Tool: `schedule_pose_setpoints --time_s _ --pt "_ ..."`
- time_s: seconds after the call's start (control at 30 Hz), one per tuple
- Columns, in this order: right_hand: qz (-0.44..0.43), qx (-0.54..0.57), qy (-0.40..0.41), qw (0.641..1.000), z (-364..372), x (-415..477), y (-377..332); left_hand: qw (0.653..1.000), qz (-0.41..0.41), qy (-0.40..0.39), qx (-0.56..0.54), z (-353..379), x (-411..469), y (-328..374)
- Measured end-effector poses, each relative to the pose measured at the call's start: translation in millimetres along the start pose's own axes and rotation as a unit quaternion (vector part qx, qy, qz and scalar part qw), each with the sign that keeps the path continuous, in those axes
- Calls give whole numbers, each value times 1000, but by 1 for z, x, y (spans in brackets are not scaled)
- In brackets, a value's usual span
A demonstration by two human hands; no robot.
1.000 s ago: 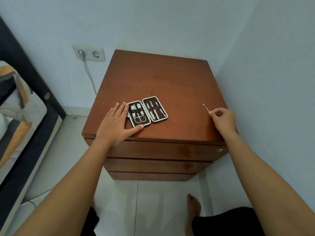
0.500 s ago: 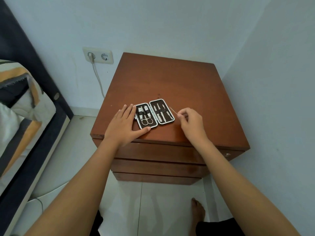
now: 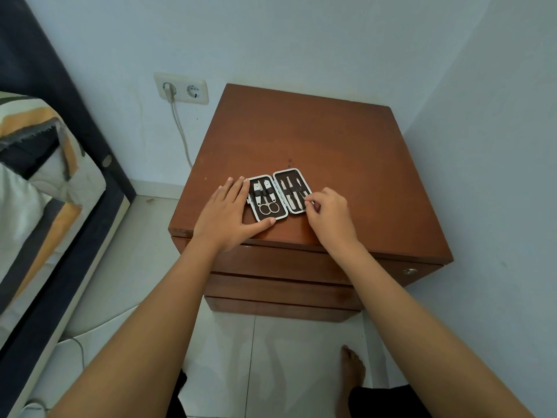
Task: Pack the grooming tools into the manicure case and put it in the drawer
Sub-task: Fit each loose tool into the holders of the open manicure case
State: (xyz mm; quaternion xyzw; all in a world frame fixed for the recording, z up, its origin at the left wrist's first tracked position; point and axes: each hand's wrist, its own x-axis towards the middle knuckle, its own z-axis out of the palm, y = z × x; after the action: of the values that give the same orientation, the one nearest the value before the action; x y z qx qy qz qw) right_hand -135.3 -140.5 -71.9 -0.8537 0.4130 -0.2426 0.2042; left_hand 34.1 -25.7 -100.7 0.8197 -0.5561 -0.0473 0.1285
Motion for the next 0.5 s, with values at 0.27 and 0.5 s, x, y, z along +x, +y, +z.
schedule_pose_setpoints --time_s 0.27,0.5 --pt "-41 -112 -9 993 8 5 -1 1000 -2 0 0 1 1 0" --pt "-76 -162 -6 984 12 -9 4 1000 -3 1 2 1 1 -1"
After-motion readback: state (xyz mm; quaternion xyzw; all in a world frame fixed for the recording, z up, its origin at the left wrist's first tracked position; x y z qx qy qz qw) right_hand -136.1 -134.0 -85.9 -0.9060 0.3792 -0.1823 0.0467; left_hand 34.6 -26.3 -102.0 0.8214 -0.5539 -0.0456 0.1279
